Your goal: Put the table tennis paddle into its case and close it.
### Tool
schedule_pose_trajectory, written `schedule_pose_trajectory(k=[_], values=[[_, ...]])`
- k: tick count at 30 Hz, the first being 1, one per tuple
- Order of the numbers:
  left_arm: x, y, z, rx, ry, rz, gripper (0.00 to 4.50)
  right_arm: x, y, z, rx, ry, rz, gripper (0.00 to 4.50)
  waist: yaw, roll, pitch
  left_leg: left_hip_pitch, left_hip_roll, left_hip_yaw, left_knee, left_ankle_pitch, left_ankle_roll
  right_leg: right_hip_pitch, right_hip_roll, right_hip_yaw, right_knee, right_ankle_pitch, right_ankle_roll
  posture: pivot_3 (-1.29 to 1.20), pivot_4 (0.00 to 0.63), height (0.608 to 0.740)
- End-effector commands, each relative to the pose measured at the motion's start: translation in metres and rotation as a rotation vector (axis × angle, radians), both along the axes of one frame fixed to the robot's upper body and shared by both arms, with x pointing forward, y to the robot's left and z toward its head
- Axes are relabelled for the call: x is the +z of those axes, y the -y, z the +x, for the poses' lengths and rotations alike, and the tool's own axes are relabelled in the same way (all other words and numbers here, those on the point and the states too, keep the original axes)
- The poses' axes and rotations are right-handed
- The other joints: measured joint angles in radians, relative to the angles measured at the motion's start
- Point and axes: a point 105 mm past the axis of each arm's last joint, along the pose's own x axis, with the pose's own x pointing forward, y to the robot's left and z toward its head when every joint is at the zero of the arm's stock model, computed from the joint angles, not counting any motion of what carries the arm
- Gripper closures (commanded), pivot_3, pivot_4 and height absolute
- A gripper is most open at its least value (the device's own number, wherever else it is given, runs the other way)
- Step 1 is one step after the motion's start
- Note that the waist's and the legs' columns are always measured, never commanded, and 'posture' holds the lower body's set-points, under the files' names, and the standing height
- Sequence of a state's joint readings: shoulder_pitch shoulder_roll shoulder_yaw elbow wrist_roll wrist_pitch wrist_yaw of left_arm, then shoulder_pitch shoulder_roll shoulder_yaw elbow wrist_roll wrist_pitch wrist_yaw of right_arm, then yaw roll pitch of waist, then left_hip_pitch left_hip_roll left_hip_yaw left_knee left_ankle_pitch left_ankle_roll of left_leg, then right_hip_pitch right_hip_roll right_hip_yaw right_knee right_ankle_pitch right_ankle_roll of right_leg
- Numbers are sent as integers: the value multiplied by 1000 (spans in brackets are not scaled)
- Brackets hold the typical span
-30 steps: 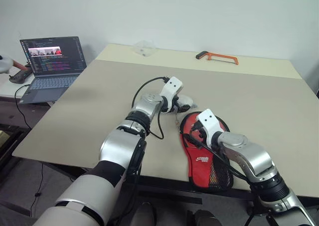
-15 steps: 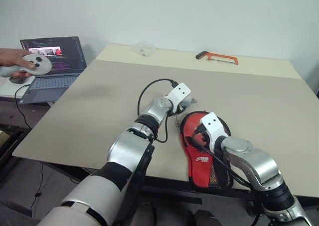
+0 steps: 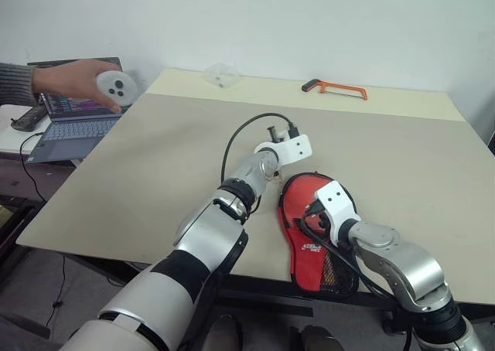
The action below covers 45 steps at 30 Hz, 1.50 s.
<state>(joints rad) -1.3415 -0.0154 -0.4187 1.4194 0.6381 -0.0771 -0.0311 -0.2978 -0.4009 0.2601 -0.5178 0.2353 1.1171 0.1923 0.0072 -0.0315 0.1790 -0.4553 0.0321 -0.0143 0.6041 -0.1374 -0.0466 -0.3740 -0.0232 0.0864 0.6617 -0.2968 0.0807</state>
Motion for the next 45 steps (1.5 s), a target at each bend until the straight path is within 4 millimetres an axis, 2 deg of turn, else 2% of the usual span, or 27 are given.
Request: schedule_pose_trajectory(k=[1, 9, 14, 23, 33, 35, 37, 43, 45], values=[[36, 24, -4, -97, 223, 109, 4276, -47, 10, -22, -35, -210, -104, 0, 0, 0, 0, 0, 0, 0, 0, -1, -1, 0, 0, 0, 0, 0, 0, 0, 150, 740], [47, 41, -14, -194, 449, 213, 4284, -48, 2, -36, -9, -231, -105, 0, -3, 0, 0, -2, 0, 1, -3, 1, 1, -2, 0, 1, 0, 0, 0, 0, 150, 740], [47, 46, -17, -227, 501, 267, 4284, -49, -1, -40, 4, -238, -99, 0, -4, 0, 0, -6, 0, 1, -3, 1, 1, -5, 0, 1, 1, 0, 0, 0, 150, 740], [50, 68, -32, -355, 637, 353, 4284, -50, -3, -44, 13, -246, -97, 0, -4, 0, 0, -7, 0, 1, -3, 1, 1, -7, 0, 1, 1, 0, 0, 0, 150, 740], [44, 85, -47, -490, 768, 499, 4284, -50, -4, -45, 20, -251, -98, 0, -4, 0, 0, -8, 0, 1, -2, 1, 1, -7, 0, 1, 1, 0, 1, 0, 150, 740], [45, 86, -47, -486, 767, 493, 4284, -50, -4, -46, 22, -251, -98, 0, -4, 0, 0, -8, 0, 1, -2, 1, 1, -7, 0, 1, 1, 0, 1, 0, 150, 740], [44, 79, -39, -402, 677, 430, 4284, -50, -4, -47, 28, -253, -100, 0, -4, 0, 0, -8, 0, 1, -2, 1, 1, -7, 0, 1, 1, 0, 1, 0, 150, 740], [27, 60, -24, -268, 480, 367, 4284, -50, -4, -44, 38, -250, -100, 0, -5, 0, 0, -9, 0, 1, -2, 1, 1, -7, 0, 1, 1, 0, 0, 0, 150, 740], [14, 52, -22, -252, 414, 384, 4284, -49, -5, -40, 49, -242, -96, 0, -7, 0, 0, -9, 0, 0, -2, 1, 1, -7, 0, 1, 1, 0, 0, 0, 150, 740]])
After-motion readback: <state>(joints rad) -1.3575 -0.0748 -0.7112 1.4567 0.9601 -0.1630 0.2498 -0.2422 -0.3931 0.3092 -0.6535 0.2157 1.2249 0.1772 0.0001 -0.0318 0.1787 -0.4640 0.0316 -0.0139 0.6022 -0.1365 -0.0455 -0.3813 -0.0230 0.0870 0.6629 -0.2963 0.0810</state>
